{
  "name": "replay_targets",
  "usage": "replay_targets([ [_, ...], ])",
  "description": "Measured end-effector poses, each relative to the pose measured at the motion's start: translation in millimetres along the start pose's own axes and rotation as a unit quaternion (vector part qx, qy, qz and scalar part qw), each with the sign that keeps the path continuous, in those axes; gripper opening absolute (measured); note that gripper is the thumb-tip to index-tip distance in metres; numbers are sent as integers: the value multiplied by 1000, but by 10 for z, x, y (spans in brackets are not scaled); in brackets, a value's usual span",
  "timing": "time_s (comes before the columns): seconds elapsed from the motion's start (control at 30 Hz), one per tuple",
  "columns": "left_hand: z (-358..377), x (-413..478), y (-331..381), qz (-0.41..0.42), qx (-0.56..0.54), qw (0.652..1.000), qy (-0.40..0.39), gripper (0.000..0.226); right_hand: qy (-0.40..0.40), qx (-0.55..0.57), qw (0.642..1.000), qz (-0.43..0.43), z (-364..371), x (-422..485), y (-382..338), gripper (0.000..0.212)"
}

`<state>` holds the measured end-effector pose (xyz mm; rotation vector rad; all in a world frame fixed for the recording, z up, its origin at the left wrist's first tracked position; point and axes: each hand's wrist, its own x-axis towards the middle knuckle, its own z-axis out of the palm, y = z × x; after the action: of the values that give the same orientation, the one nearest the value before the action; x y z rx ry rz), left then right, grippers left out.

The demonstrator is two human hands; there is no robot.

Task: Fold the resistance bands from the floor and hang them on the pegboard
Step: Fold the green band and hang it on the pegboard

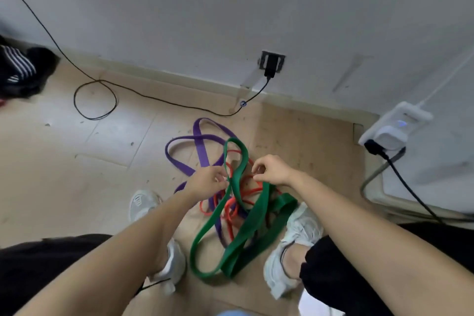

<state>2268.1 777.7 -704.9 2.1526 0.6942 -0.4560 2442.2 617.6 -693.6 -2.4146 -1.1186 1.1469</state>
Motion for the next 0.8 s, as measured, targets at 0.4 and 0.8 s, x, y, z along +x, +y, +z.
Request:
replay_targets([
  [0.4,711,90,-556,-106,-50,993,0,14,-110,-197,973,57,854,-49,758,48],
  [0.8,-1083,-164,582,12,-296,946,135,23,0,26,993,114,354,-103,554,27],
])
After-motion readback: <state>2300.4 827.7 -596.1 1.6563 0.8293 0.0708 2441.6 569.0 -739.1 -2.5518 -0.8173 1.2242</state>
